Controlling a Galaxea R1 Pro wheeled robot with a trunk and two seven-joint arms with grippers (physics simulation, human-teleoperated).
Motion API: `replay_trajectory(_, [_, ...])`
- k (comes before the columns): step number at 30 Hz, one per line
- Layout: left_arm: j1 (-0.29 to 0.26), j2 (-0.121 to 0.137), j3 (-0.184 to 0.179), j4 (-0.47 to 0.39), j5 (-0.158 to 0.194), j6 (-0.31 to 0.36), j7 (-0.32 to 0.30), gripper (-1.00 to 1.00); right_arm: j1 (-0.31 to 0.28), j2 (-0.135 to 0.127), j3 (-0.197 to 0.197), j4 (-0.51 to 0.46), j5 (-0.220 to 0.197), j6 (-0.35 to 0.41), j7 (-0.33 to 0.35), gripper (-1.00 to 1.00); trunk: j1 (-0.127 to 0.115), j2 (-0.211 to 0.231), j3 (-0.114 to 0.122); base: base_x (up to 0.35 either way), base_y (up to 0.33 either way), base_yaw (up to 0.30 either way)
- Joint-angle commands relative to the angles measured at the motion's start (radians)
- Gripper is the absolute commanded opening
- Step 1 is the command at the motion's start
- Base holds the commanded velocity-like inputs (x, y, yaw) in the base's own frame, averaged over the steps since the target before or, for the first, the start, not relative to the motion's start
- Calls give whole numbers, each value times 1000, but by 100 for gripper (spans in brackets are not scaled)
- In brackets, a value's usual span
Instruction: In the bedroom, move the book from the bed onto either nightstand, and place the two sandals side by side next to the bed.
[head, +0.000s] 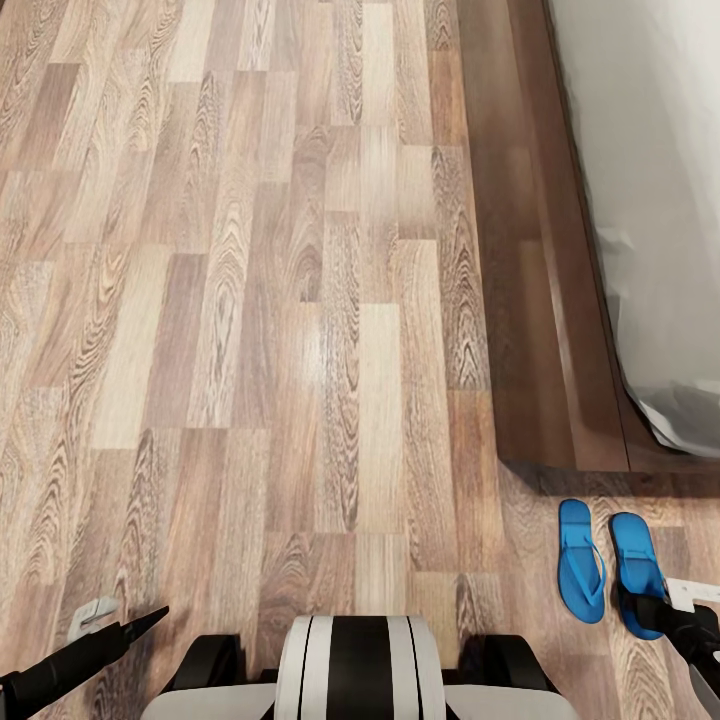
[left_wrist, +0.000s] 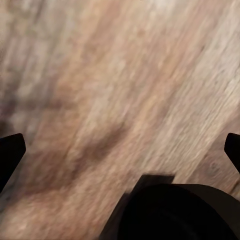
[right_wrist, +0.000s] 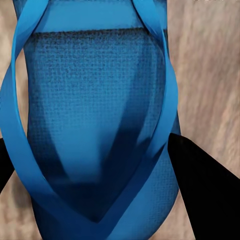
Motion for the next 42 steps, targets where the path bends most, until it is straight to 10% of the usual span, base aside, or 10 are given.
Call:
replay_trajectory(1, [-1,0,8,-1,-8,11,-7,100,0,0,-1,1,-11,-3,5,-100,0,0,0,0,0,0])
replay_trajectory(4, [-1,0,8,-1,-8,11,-7,100,0,0,-1,1,-11,-3,5,-100,0,0,0,0,0,0])
replay_trajectory(5, [-1,0,8,-1,-8,11,-7,100,0,0,-1,1,-11,-3,5,100,0,0,0,0,0,0])
replay_trajectory(26, [-1,-1,8,-1,-8,11,-7,100,0,0,-1,1,-11,-3,5,100,0,0,0,0,0,0])
replay_trajectory(42, [-1,-1,7,-1,-8,11,-8,100,0,0,-2,1,-11,-3,5,100,-7,4,61,0,0,0])
